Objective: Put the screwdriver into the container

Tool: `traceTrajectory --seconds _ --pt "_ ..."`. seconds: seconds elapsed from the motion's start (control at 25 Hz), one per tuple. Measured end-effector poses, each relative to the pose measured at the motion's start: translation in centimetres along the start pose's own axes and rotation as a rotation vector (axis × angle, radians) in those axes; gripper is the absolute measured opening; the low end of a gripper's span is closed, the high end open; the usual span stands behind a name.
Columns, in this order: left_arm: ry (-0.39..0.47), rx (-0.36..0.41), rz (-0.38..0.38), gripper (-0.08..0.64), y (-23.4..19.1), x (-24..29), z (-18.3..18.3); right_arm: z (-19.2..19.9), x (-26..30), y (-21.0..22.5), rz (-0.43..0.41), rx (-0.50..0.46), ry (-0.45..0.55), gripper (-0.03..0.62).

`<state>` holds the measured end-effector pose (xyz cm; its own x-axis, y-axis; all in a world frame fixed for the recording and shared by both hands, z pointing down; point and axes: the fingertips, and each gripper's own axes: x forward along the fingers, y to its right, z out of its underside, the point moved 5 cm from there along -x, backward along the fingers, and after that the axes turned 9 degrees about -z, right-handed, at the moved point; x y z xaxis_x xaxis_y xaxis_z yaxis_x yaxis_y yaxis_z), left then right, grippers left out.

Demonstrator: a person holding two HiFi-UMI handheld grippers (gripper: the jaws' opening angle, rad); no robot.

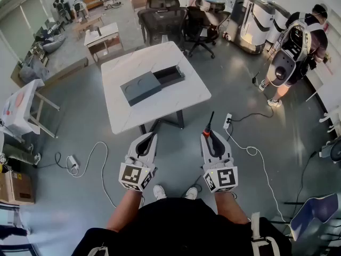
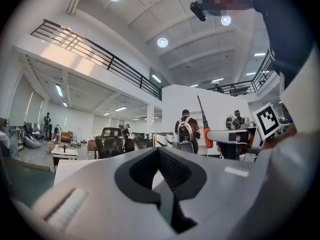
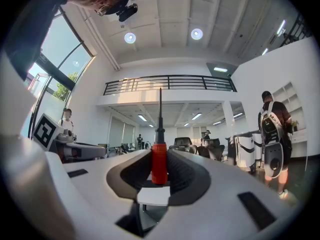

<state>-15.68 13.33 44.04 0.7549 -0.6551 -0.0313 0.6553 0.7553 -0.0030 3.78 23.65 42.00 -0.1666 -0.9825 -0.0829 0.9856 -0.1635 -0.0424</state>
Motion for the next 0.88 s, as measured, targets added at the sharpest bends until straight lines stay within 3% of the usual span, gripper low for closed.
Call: traceTrajectory --seconds 0.48,0.88 --pt "-0.005 -0.006 0.016 0.009 -2.7 -1.8 0.4 0.1 1.5 -3.0 -0.007 -0.019 -0.005 0.097" --pt "-0.006 0.008 0.038 0.009 -7.4 -4.4 1.4 0.2 3.9 -7.3 0.006 -0.001 0.009 0.097"
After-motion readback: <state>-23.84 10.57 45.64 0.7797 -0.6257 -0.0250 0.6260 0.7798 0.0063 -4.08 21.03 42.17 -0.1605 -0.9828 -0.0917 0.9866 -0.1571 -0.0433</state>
